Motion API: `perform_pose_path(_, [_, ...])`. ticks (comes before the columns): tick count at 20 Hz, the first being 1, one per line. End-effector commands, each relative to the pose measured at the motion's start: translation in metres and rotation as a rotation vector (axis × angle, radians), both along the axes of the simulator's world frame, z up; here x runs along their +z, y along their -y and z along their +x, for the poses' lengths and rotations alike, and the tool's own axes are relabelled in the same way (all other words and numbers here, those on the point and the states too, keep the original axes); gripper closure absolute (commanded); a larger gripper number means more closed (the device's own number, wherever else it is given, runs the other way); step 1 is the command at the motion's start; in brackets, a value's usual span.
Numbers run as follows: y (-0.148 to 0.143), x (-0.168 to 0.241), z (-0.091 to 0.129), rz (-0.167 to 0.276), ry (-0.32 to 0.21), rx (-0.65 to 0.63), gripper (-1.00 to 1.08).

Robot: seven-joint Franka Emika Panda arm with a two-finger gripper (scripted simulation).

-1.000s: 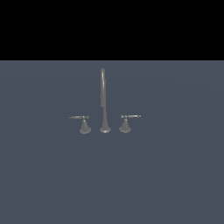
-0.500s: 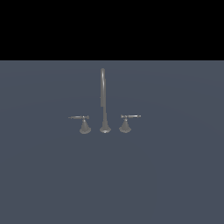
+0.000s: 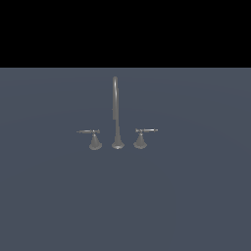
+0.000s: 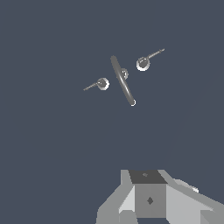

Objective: Turn on the faucet by rotating a designated handle.

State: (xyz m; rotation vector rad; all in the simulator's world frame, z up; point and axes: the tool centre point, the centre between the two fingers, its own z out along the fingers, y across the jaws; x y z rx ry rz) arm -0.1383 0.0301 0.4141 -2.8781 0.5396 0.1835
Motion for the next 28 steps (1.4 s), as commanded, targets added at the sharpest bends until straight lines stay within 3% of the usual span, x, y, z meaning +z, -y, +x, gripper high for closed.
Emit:
perform_pose_path(1, [-0.011,-0.016,0.017,0.02,-0.026,-0.058,1.08])
perform_pose_path(7, [-0.036,-0.057,0.053,0.042,-0.091,-0.204,1.08])
perform_pose_path(13, [-0.059,-0.103,0.085,0.036,-0.149,-0.359,1.08])
perform_pose_path(21, [-0.086,-0.17,0.118,-0.013,-0.202,-0.572,1.08])
perform_pose_path(28, [-0.103,-0.23,0.141,-0.082,-0.21,-0.759,1.08])
